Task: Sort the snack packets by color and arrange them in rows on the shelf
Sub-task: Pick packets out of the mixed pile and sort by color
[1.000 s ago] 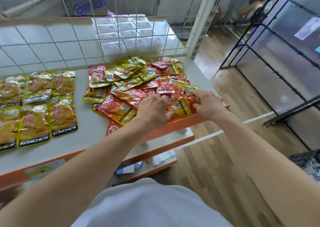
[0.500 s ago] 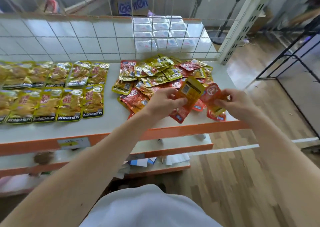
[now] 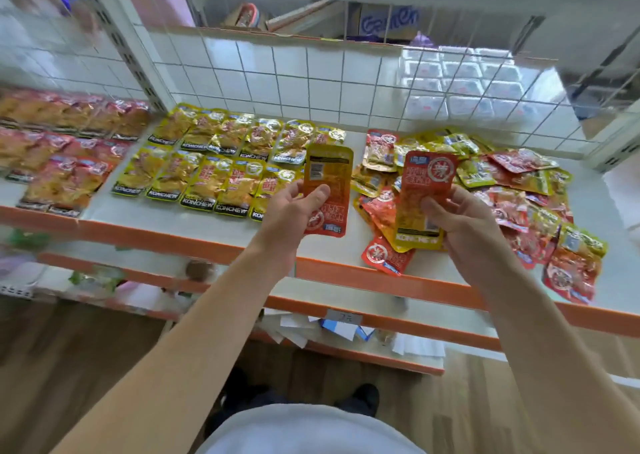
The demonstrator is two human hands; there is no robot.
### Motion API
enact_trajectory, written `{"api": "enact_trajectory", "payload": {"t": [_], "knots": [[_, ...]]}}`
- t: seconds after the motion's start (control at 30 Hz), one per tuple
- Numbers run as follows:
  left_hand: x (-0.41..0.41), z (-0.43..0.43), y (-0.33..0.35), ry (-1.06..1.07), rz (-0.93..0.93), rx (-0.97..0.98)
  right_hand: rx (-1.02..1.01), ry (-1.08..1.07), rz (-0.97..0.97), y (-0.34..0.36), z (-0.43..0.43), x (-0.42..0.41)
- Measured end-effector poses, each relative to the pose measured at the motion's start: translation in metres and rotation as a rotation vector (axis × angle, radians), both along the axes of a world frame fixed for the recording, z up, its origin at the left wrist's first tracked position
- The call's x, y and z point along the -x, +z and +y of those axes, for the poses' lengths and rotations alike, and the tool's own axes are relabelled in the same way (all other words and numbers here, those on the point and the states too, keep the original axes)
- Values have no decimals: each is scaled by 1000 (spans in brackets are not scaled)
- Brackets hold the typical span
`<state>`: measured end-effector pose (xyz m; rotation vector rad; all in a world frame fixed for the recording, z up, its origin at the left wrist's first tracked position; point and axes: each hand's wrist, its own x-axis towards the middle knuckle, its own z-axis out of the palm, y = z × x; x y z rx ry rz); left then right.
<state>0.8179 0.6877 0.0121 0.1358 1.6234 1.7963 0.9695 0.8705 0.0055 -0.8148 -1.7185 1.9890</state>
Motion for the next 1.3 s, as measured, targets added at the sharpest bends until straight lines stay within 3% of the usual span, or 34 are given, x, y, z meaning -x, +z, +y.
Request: {"api": "enact_trajectory", "payload": {"t": [0.2,0.47,0.83,1.0,1.17,1.3], "knots": [[59,-75,-3,109,-38,-8,49,56,-12,3,-75,81],[129,-145,-9,116,42,35,284,18,71,0,-162,159],[183,-197,-12,-29,147,118,497,117,254,-1,-227,190],[188,-196,-15,-40,228,27,658,146,385,-7,-230,197],[186,-194,-6,-79,307,65,599,-54,294,-7,-223,198],[189,-193,-2,-97,97,-4,477,-101,232,0,-222,199]]}}
